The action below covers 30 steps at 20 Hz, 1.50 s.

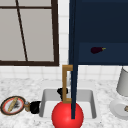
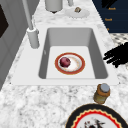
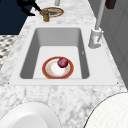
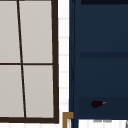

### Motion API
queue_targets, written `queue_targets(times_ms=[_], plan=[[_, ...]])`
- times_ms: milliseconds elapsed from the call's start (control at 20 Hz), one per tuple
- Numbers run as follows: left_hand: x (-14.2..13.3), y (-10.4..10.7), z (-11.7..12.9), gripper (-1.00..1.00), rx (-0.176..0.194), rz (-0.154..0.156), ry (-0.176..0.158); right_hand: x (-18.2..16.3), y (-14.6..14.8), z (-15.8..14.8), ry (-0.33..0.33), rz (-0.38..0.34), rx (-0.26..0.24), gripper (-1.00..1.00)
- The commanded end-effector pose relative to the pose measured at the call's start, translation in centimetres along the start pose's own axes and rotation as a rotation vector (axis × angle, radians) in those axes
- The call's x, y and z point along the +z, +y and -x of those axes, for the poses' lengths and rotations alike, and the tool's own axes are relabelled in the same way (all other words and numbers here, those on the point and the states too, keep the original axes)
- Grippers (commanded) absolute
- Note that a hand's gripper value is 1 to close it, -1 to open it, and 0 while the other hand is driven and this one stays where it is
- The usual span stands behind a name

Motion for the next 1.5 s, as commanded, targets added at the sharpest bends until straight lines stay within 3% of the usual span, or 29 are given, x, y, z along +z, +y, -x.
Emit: queue_targets(times_ms=[0, 600, 800, 1150, 1250, 1450], plan=[[0.0, 0.0, 0.0, 0.0, 0.0, 0.0, 0.0, 2.5, -1.2, 0.5, 0.026, -0.006, -0.097, -1.0], [0.0, 0.0, 0.0, 0.0, 0.0, 0.0, 0.0, 10.1, -4.8, 2.9, 0.022, -0.029, -0.114, -1.0], [0.0, 0.0, 0.0, 0.0, 0.0, 0.0, 0.0, 11.5, -3.9, 4.6, -0.031, -0.008, -0.151, -1.0], [0.0, 0.0, 0.0, 0.0, 0.0, 0.0, 0.0, 15.5, -2.0, 6.7, -0.09, -0.038, -0.235, -1.0], [0.0, 0.0, 0.0, 0.0, 0.0, 0.0, 0.0, 15.9, -2.6, 7.3, -0.064, -0.037, -0.263, -1.0], [0.0, 0.0, 0.0, 0.0, 0.0, 0.0, 0.0, 17.4, -2.8, 8.2, -0.049, -0.082, -0.26, -1.0]])
